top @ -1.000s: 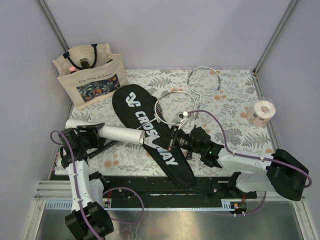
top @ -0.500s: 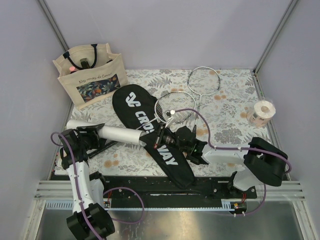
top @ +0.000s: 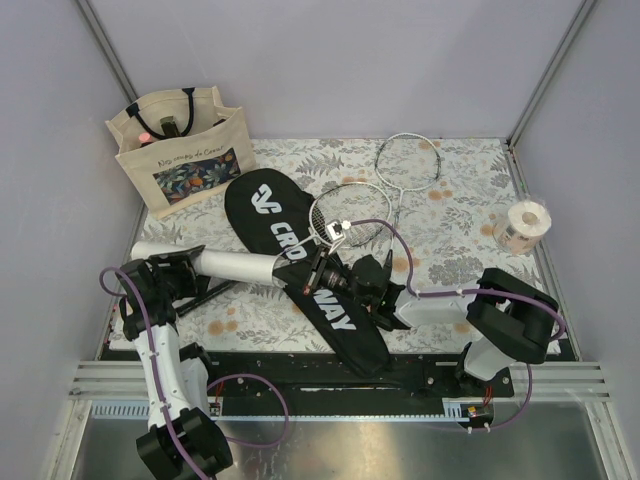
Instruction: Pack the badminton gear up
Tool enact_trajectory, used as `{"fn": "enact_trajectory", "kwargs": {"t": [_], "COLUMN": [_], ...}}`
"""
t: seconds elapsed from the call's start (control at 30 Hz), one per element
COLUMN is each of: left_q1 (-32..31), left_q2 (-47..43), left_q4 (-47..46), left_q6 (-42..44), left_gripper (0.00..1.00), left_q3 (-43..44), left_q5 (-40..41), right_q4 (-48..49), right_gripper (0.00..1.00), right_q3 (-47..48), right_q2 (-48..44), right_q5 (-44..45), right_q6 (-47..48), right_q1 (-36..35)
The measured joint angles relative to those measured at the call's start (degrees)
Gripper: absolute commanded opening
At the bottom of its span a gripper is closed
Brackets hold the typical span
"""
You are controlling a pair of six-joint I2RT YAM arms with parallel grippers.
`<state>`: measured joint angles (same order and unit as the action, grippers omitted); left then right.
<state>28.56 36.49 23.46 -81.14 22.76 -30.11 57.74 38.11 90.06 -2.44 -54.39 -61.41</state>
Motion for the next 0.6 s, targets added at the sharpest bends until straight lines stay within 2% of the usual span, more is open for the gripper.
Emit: {"fn": "enact_trajectory", "kwargs": {"t": [0.23,0.6], "left_q1": [-0.15,-0.22], "left_q2": [0.04,1.42], "left_q4": [0.15,0.33], "left_q6": [0.09,1.07], "left_gripper": [0.51,0.51], "left_q3": [-0.46,-0.79], "left_q5": [-2.01,-2.95], "right_q4": [2.21,-2.43], "right_gripper": [0.00,0.00], "right_q3": [-2.54,-3.56], "right_q2": [-0.94,-2.34], "right_q5": [1.64,6.75], "right_q6": [0.22,0.11], "right_q1": [-0.11,-0.17]}}
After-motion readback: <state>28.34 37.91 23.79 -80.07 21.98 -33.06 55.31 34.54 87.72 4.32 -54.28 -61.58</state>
